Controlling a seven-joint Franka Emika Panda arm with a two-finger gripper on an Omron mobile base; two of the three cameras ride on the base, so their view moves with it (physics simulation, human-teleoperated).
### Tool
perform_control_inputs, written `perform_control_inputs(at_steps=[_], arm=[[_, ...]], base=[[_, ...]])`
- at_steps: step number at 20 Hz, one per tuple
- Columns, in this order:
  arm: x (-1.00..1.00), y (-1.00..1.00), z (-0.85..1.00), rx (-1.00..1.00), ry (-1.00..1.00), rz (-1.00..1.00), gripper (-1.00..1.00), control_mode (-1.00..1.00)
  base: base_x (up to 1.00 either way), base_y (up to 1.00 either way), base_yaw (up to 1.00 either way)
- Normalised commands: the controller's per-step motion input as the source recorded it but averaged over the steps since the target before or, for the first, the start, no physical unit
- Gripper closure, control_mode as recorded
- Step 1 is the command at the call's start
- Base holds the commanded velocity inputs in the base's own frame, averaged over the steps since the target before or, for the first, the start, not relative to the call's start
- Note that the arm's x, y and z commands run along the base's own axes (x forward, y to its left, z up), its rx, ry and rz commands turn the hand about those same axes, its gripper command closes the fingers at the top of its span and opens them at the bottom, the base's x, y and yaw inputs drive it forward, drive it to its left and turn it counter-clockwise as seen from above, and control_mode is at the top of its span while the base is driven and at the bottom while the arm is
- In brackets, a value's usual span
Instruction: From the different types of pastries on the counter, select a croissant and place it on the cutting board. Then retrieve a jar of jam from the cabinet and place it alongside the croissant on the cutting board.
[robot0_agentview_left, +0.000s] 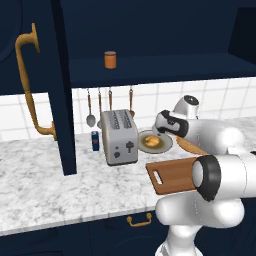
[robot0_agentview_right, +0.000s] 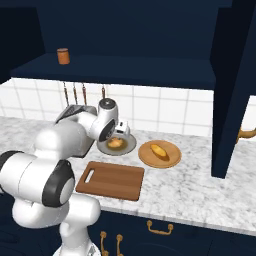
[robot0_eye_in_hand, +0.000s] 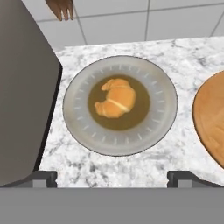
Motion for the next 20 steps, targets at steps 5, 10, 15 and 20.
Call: perform_control_inputs(at_steps=[5, 10, 15, 20], arm=[[0.34, 0.0, -0.3, 0.0, 0.0, 0.0, -1.0, -1.0], [0.37, 0.0, -0.29, 0.0, 0.0, 0.0, -1.0, -1.0], [0.43, 0.0, -0.22, 0.0, 0.0, 0.0, -1.0, -1.0], [0.27, 0.0, -0.2, 0.01, 0.0, 0.0, -1.0, -1.0]], base=[[0.0, 0.0, 0.0], [0.0, 0.0, 0.0], [0.0, 0.0, 0.0], [0.0, 0.0, 0.0]])
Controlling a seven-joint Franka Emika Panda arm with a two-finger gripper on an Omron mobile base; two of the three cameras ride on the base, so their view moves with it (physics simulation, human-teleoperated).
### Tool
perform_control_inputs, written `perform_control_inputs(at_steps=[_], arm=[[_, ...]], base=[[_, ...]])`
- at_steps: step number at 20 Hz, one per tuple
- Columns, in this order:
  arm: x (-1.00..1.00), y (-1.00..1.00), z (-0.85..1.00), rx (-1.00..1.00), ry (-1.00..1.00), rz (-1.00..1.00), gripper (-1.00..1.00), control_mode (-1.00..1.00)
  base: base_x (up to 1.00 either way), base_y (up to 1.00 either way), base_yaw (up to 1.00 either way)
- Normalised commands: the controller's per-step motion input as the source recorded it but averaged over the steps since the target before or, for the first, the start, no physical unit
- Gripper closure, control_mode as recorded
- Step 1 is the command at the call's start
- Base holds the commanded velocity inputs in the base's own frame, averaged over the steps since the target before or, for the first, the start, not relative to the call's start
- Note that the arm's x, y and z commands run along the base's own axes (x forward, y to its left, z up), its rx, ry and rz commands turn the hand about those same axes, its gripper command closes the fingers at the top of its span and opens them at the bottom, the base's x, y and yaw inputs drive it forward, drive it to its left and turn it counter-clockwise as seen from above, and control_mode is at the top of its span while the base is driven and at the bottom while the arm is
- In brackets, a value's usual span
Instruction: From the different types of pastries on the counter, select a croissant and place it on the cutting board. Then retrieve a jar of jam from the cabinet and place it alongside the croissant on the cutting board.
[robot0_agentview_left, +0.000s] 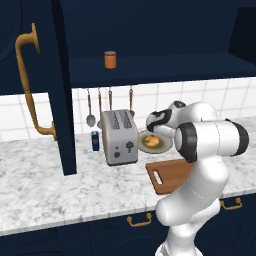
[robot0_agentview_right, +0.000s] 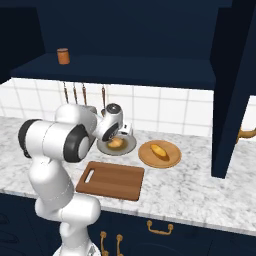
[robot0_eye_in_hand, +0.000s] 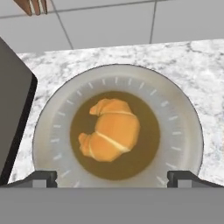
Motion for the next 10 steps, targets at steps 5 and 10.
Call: perform_control_inputs(at_steps=[5, 10], arm=[[0.18, 0.0, -0.32, 0.0, 0.01, 0.0, -1.0, -1.0], [0.4, 0.0, -0.2, 0.0, 0.0, 0.0, -1.0, -1.0]], base=[[0.0, 0.0, 0.0], [0.0, 0.0, 0.0]])
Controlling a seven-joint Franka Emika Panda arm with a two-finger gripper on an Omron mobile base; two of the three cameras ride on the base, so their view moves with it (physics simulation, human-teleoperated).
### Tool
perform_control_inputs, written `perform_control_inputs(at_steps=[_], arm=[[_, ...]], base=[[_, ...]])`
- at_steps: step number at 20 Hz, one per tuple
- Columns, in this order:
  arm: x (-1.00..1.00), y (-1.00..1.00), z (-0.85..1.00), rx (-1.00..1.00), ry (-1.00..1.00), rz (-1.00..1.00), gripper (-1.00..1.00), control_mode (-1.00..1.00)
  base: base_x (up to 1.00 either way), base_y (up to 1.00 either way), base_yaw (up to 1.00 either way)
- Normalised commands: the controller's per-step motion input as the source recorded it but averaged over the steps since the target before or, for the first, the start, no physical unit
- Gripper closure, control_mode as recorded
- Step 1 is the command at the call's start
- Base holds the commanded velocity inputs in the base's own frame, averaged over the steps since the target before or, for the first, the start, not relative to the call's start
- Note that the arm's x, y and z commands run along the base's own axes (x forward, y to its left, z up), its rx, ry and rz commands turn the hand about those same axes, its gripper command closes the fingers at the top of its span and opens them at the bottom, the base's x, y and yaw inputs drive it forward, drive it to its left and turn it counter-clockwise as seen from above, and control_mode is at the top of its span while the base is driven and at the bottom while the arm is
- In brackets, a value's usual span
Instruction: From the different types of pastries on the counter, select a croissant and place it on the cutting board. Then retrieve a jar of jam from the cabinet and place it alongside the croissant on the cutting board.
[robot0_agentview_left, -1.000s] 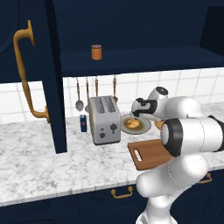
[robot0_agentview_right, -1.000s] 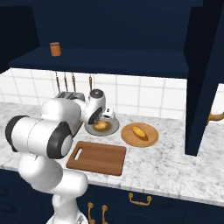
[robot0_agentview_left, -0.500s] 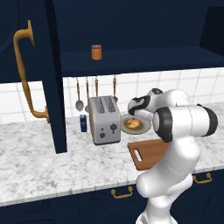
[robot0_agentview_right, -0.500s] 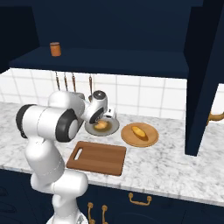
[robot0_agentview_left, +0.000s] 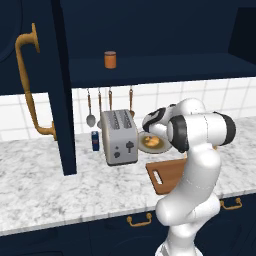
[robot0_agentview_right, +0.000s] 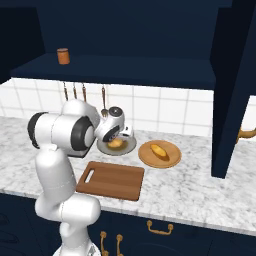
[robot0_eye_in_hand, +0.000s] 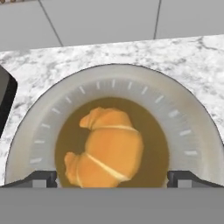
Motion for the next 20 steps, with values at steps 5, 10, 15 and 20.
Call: perform_control_inputs(at_steps=[5, 10, 15, 20], arm=[[0.32, 0.0, -0.23, 0.0, 0.0, 0.0, -1.0, -1.0], [0.15, 0.0, -0.39, 0.0, 0.0, 0.0, -1.0, -1.0], [0.14, 0.0, -0.31, 0.0, 0.02, -0.01, 1.0, -1.0], [0.08, 0.0, -0.04, 0.02, 0.0, 0.0, 1.0, -1.0]], base=[[0.0, 0.0, 0.0], [0.0, 0.0, 0.0], [0.0, 0.0, 0.0], [0.0, 0.0, 0.0]])
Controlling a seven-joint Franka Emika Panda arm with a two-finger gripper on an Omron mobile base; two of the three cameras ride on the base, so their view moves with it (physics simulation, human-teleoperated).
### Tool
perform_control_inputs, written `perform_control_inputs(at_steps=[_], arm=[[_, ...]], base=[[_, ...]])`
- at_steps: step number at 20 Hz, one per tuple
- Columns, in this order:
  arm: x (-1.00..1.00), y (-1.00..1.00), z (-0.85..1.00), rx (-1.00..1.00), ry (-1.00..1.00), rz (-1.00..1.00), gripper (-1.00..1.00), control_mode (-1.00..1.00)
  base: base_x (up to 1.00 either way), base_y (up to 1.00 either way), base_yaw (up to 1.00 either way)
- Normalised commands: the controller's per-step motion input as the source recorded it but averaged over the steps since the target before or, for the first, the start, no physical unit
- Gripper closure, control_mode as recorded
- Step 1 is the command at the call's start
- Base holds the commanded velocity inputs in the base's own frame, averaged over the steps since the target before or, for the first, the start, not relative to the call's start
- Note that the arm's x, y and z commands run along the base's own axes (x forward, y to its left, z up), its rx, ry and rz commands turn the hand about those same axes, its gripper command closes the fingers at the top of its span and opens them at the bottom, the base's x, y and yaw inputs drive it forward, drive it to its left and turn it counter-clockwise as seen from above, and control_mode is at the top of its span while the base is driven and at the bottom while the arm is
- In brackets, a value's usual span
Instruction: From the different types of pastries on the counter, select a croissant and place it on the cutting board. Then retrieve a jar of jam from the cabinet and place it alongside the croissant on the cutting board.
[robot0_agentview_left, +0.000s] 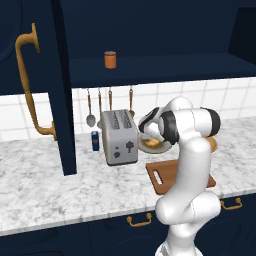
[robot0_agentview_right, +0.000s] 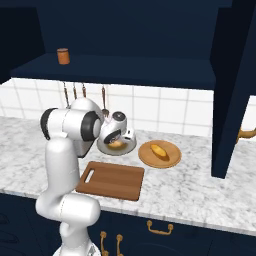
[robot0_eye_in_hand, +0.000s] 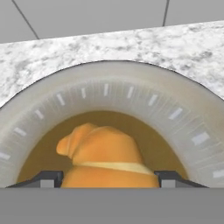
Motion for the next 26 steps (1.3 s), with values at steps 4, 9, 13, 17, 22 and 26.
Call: perform_control_inputs(at_steps=[4, 9, 13, 17, 22, 26], arm=[[-0.01, -0.03, 0.01, 0.02, -0.05, -0.08, 1.0, -1.0], [-0.32, -0.1, 0.28, 0.0, -0.04, -0.08, 1.0, -1.0], [-0.52, -0.19, 0.68, 0.0, -0.12, -0.08, 1.0, -1.0], [-0.66, -0.09, 0.86, 0.0, -0.23, -0.01, 1.0, -1.0], [-0.99, -0.27, 0.53, 0.01, -0.17, 0.0, 1.0, -1.0], [-0.87, -0.34, 0.83, 0.08, 0.0, -0.07, 1.0, -1.0]], base=[[0.0, 0.0, 0.0], [0.0, 0.0, 0.0], [0.0, 0.0, 0.0], [0.0, 0.0, 0.0], [0.0, 0.0, 0.0], [0.0, 0.0, 0.0]])
